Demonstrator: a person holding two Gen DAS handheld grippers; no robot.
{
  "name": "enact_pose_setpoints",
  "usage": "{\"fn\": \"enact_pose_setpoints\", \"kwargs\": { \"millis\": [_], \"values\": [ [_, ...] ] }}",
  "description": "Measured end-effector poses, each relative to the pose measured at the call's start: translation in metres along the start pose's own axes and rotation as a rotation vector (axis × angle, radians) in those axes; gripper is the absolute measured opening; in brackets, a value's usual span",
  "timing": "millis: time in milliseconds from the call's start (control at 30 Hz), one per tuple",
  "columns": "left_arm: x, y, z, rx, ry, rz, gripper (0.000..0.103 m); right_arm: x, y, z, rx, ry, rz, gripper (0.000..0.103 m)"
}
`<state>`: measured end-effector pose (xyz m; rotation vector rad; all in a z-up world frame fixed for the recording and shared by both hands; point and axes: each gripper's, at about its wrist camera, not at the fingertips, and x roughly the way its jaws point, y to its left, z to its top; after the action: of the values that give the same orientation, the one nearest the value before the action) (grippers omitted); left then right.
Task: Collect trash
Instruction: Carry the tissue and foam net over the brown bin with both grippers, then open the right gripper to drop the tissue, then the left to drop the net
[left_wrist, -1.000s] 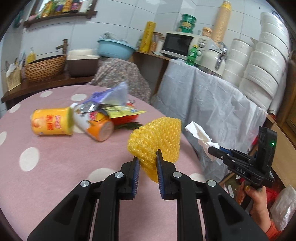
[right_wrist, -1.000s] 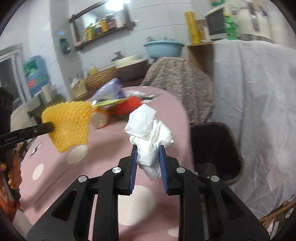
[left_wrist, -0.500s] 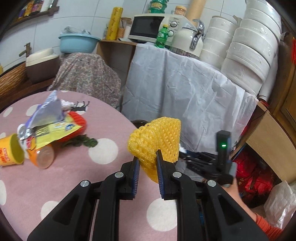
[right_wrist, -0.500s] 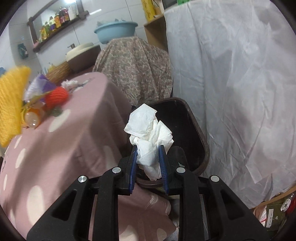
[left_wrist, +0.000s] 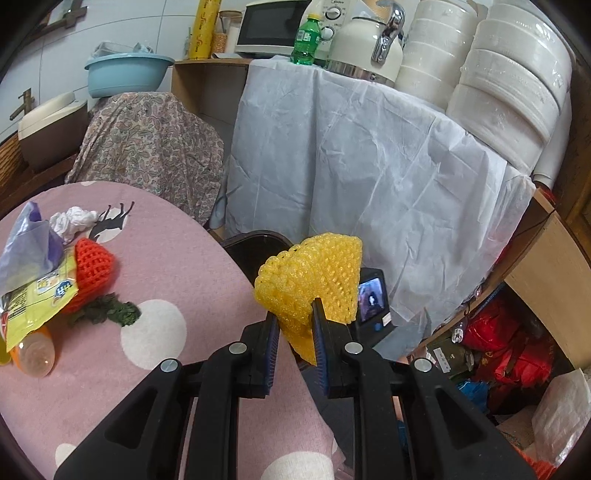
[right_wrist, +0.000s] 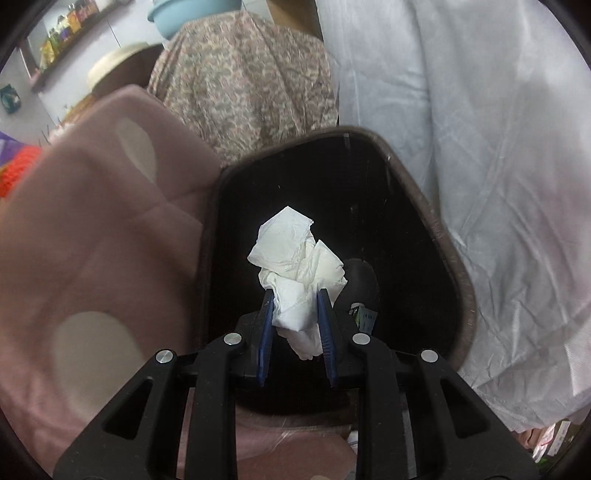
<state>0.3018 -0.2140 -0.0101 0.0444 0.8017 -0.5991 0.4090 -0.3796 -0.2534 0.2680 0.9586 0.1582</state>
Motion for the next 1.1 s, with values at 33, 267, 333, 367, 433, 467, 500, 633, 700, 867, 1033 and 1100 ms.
{"fn": "enact_pose_setpoints", "kwargs": {
  "millis": [33,267,333,367,433,467,500,633,700,867,1033,1100],
  "values": [
    [0.003,-0.001,0.001,0.002,0.004,0.003,0.018,0.004,-0.001,0.001,0.0,0.006,-0.004,0.024],
    [0.028,-0.003,0.014,0.002,0.034,0.039,0.018,0.02,-0.012,0.001,0.059,0.005,0.009,0.065],
    [0.039,-0.004,0.02,0.003,0.05,0.05,0.018,0.015,-0.013,0.0,0.068,-0.007,0.021,0.065],
    [0.043,-0.005,0.022,0.005,0.057,0.052,0.018,0.012,-0.013,-0.001,0.071,-0.012,0.027,0.065],
    [0.055,-0.008,0.029,0.011,0.073,0.061,0.018,0.002,-0.012,-0.004,0.065,-0.03,0.035,0.065],
    [0.062,-0.01,0.033,0.011,0.083,0.063,0.018,-0.004,-0.012,-0.006,0.055,-0.043,0.029,0.066],
    [0.067,-0.011,0.036,0.013,0.093,0.064,0.018,-0.008,-0.012,-0.008,0.051,-0.051,0.023,0.066],
    [0.1,-0.018,0.047,0.017,0.151,0.105,0.018,-0.039,-0.019,-0.02,0.062,-0.096,0.003,0.076],
    [0.117,-0.021,0.052,0.016,0.185,0.127,0.018,-0.053,-0.024,-0.027,0.07,-0.116,0.0,0.078],
    [0.152,-0.025,0.055,0.022,0.252,0.172,0.018,-0.079,-0.033,-0.043,0.076,-0.147,-0.015,0.078],
    [0.18,-0.027,0.053,0.033,0.314,0.225,0.018,-0.101,-0.036,-0.059,0.072,-0.167,-0.038,0.08],
    [0.189,-0.028,0.053,0.033,0.335,0.244,0.018,-0.106,-0.038,-0.064,0.075,-0.171,-0.043,0.083]
  ]
}}
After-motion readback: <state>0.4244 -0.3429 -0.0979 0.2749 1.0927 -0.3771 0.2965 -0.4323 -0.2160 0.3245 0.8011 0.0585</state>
